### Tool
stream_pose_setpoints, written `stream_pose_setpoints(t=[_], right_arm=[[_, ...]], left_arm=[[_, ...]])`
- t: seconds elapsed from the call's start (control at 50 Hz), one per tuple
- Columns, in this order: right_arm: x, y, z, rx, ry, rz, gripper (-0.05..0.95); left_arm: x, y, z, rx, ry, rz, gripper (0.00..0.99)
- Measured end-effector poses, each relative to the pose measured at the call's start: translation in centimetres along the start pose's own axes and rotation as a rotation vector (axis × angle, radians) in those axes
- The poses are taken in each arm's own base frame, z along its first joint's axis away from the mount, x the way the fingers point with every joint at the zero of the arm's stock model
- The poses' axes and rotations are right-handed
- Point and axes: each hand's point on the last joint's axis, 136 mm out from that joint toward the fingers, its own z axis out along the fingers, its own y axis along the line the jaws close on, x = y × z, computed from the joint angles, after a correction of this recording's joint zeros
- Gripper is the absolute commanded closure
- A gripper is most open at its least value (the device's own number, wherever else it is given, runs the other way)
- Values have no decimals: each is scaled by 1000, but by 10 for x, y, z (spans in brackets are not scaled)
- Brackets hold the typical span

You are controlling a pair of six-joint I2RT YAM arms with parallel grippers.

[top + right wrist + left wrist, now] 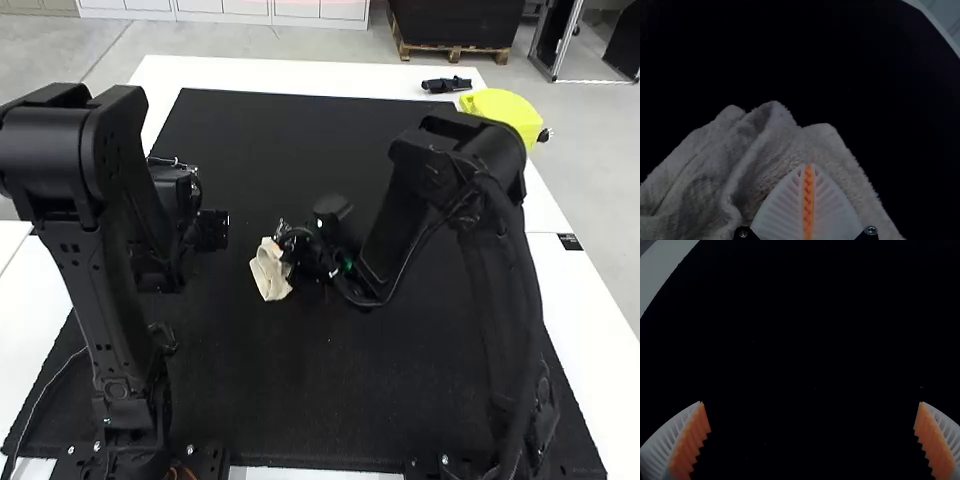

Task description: Fold the towel.

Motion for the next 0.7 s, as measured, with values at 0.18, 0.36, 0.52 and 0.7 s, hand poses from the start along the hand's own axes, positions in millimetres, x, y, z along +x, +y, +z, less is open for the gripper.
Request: stream_pose_setpoints(t=[0.18,0.36,0.52,0.7], right_arm=[[18,16,3,-44,49,4,920],[20,17,3,-49,56,4,920],[7,9,3,-16,4,-2,920],[-25,-19,-6,44,-72,-5,920]], left_arm=[[0,0,0,0,0,0,39],[0,0,0,0,0,0,39],[0,0,0,0,1,0,39],[1,0,0,0,5,0,39]])
